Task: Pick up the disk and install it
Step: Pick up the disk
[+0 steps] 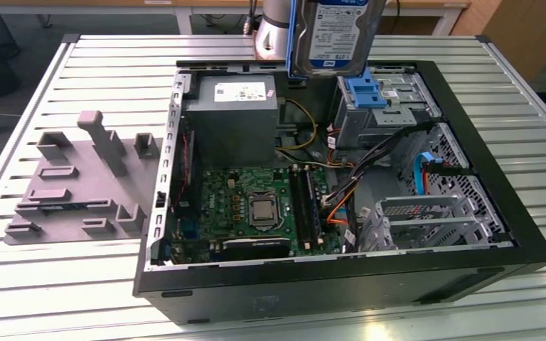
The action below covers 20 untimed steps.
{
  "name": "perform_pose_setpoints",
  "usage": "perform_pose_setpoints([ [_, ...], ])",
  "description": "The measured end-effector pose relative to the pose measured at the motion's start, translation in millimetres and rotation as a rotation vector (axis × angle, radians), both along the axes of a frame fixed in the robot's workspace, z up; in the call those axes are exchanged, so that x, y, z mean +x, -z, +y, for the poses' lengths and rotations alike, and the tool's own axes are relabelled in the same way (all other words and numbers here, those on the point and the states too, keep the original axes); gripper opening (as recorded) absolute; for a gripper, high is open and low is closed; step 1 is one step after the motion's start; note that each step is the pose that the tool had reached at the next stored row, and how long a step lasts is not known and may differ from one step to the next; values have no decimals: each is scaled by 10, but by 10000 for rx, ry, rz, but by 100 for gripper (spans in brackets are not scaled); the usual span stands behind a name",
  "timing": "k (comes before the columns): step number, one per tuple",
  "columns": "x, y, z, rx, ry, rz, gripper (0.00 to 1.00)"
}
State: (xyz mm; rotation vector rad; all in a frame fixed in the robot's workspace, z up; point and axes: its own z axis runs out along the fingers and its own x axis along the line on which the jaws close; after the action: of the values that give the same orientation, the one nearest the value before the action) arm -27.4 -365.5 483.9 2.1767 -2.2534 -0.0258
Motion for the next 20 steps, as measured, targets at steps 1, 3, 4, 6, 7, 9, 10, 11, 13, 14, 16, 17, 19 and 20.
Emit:
perform_pose_setpoints([
  [1,0,0,-5,0,0,0,36],
  [3,0,0,-17,0,1,0,36],
  [4,0,0,-22,0,0,0,36],
  [6,0,0,-31,1,1,0,36],
  [7,0,0,-36,1,0,0,36],
  [9,0,0,-46,0,1,0,36],
  [10,0,0,-50,0,0,0,36],
  [11,0,0,-55,1,0,0,36],
  [13,0,0,-65,0,0,0,36],
  [14,0,0,-69,1,1,0,36],
  [16,0,0,-77,0,1,0,36],
  [17,0,0,-81,1,1,0,36],
  [19,0,0,-89,-1,0,0,36],
  [20,0,0,-92,0,0,0,36],
])
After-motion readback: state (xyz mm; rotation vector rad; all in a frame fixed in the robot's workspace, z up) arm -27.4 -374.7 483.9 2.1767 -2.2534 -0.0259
